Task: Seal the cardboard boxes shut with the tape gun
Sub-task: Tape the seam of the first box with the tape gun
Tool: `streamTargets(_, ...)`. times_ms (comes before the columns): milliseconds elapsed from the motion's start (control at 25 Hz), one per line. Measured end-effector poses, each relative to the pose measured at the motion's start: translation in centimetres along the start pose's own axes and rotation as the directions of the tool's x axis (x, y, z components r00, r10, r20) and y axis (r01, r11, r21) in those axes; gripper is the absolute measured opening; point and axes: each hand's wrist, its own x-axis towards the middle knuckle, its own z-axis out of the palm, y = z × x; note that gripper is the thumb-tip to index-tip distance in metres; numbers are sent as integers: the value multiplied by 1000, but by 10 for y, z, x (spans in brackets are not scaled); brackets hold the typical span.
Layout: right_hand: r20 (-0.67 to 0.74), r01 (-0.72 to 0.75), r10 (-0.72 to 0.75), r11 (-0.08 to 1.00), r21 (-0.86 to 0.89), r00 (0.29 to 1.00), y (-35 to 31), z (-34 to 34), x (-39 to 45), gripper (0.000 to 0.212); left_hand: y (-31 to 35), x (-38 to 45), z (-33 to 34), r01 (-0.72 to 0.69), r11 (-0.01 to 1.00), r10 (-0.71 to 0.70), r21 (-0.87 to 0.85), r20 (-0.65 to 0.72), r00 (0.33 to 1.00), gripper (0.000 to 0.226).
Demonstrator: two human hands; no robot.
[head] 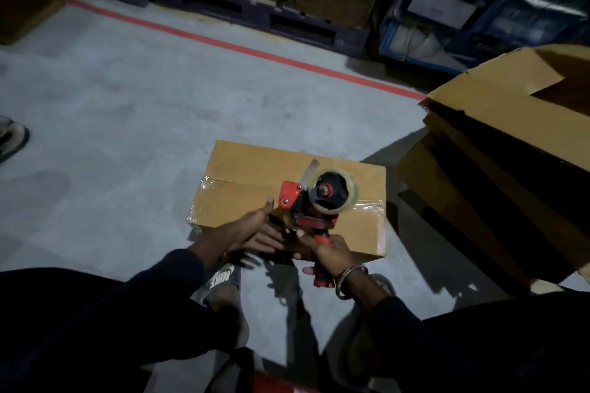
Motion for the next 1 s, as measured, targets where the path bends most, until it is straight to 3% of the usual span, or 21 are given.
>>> streamTargets(80,-62,22,-21,1000,17,998,-22,-18,-14,35,19,-18,40,87,981,-52,-175,193,980,80)
streamTargets(200,-133,69,-69,998,-4,989,-45,-50,-32,44,64,-37,70,90,901,12,-424,232,973,71)
streamTargets(280,-130,80,-80,997,-3,988,-63,-70,-48,45,94,-49,82,92,880,40,-466,266,963,59)
streamTargets(400,-143,144,-140,989,22,980,-89,-95,-63,36,124,-56,98,70,914,43,-399,268,962,57)
streamTargets(520,-185,182,-180,983,-2,966,-102,-107,-55,41,145,-51,113,40,920,94,-389,319,943,58)
streamTargets(640,-392,172,-184,983,-67,901,-99,-110,-29,46,164,-32,130,-58,888,175,-457,220,960,54)
streamTargets(760,-541,129,-111,992,-3,834,-88,-114,-12,60,175,-10,140,-55,902,162,-427,218,963,35)
streamTargets(920,-567,85,2,988,128,824,-81,-124,-2,63,180,5,155,-36,953,115,-302,247,962,6)
streamTargets(1000,-559,93,38,975,204,829,-78,-126,3,54,181,14,162,-70,970,117,-233,191,975,10)
